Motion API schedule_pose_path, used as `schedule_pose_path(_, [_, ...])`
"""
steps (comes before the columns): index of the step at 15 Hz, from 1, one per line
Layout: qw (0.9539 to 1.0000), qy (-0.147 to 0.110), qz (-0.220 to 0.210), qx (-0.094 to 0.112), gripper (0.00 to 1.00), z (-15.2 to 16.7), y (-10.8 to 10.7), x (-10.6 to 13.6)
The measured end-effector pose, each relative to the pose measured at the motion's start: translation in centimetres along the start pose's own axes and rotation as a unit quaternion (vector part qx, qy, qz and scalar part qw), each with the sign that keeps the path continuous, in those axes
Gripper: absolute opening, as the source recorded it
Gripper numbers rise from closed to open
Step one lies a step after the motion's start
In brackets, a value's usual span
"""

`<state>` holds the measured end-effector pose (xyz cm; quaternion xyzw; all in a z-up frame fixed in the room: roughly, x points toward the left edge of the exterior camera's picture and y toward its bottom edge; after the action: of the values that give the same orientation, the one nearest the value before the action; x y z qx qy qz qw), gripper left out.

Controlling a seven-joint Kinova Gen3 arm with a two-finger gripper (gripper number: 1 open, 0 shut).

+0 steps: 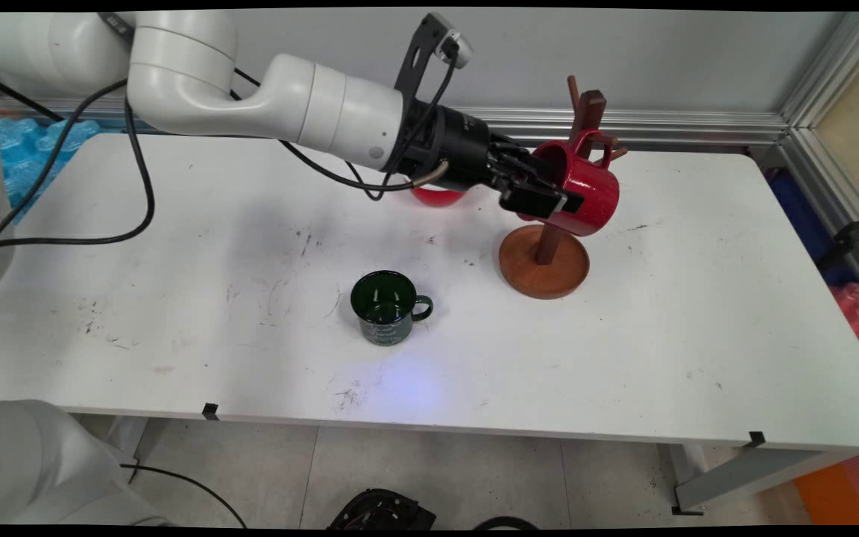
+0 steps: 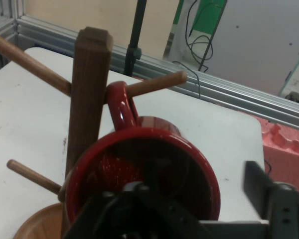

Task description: Pick up the red mug from the rack, then place the picked object on the table

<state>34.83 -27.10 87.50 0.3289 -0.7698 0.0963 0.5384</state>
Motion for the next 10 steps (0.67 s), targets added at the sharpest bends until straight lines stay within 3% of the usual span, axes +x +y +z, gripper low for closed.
schedule_pose_path(10, [1.0, 0.003, 0.005, 0.0, 0.0, 0.92, -0.08, 0.26])
